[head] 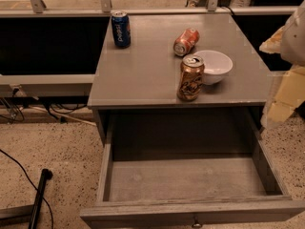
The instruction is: Close top drawer
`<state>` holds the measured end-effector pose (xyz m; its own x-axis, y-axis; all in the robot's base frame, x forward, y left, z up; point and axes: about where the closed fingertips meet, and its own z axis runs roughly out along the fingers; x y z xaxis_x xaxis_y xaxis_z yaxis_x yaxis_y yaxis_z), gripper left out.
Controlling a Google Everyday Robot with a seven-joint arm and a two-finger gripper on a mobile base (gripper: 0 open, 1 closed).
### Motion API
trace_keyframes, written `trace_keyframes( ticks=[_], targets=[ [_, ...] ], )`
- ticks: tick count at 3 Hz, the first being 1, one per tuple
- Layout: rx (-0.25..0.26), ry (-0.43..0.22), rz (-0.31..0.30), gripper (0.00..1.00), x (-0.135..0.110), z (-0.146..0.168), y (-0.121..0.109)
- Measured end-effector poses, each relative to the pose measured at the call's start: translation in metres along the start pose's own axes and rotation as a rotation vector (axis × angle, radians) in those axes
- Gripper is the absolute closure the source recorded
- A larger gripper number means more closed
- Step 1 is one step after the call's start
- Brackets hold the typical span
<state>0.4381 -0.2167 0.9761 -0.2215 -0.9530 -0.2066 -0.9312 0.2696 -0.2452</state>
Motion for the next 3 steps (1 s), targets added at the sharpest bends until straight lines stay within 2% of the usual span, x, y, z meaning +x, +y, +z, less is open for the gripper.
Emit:
trace_keyframes(
  ticks=[1,2,3],
  targets=[
    [0.0,0.0,0.0,0.0,0.0,0.0,0.0],
    [0.011,-0.034,0.004,0.0,0.008,0.012,0.007],
    [0.033,-0.119,0.015,0.18,0.029,0.041,0.043]
  ],
)
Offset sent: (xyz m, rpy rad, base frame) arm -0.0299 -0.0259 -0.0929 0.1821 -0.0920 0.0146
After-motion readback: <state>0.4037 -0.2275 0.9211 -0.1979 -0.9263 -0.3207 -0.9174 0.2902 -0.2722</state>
